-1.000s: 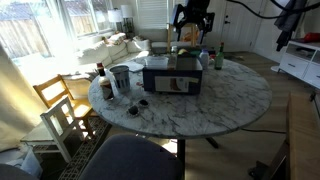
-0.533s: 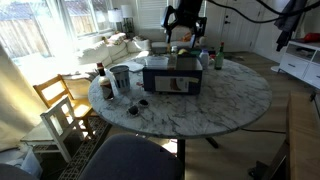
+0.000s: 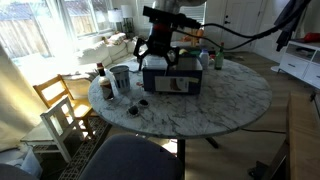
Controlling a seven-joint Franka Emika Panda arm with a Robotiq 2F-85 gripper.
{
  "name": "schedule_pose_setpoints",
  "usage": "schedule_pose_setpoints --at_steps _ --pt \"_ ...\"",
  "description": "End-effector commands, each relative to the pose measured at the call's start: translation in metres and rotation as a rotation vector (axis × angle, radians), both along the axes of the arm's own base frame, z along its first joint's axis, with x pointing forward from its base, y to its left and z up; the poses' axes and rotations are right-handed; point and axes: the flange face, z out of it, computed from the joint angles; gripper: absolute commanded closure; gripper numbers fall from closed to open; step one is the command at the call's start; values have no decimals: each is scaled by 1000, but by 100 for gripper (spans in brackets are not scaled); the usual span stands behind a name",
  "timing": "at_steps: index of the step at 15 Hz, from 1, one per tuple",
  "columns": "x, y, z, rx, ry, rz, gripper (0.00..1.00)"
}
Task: Put the white glasses in the plastic cup in the box
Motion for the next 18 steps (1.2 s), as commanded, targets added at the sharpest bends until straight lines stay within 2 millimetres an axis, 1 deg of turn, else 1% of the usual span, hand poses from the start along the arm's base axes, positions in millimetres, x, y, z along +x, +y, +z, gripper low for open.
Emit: schedule_pose_setpoints --at_steps 1,3,4,5,6,10,12,13,16,18 --pt "21 34 -46 -64 25 -178 0" --pt "26 44 -60 -123 2 -252 0" --pt "16 33 -46 -72 14 -183 0" --pt "16 38 -53 -81 16 -189 0" --pt "16 40 -54 -81 17 -185 0" --pt "19 34 -46 -77 5 -192 0" --pt "25 39 -60 -59 22 -174 0" --pt "26 45 -67 -41 35 -139 0" --pt "26 56 -85 -45 57 -184 0" --pt "28 57 -96 -79 34 -203 0"
